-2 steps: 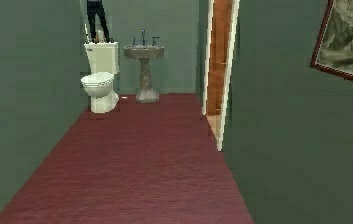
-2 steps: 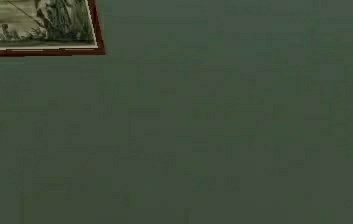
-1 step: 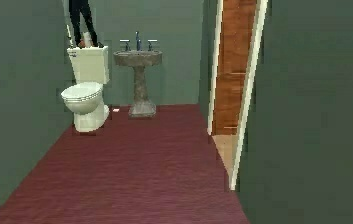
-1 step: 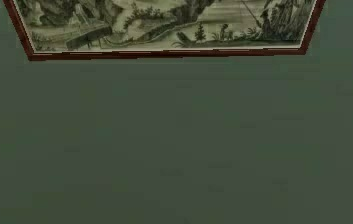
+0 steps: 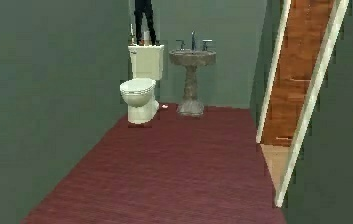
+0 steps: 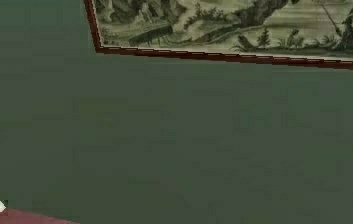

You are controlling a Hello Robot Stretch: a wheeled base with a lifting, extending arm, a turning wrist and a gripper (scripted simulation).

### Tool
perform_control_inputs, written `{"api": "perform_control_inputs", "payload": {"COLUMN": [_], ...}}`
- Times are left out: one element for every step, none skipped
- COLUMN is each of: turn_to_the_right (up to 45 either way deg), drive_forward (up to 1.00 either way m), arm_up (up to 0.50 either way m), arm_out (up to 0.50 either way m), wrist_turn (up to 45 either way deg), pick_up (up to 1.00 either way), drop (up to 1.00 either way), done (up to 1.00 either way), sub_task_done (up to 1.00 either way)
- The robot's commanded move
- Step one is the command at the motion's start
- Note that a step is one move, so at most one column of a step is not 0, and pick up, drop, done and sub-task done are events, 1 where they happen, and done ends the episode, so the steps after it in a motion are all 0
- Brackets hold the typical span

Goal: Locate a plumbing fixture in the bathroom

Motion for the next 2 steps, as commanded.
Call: {"api": "perform_control_inputs", "payload": {"turn_to_the_right": [0.0, -3.0], "drive_forward": [1.0, 0.0], "arm_up": [0.0, 0.0], "arm_out": [0.0, 0.0], "wrist_turn": [0.0, 0.0], "pick_up": [0.0, 0.0], "drop": [0.0, 0.0], "done": [0.0, 0.0], "sub_task_done": [0.0, 0.0]}}
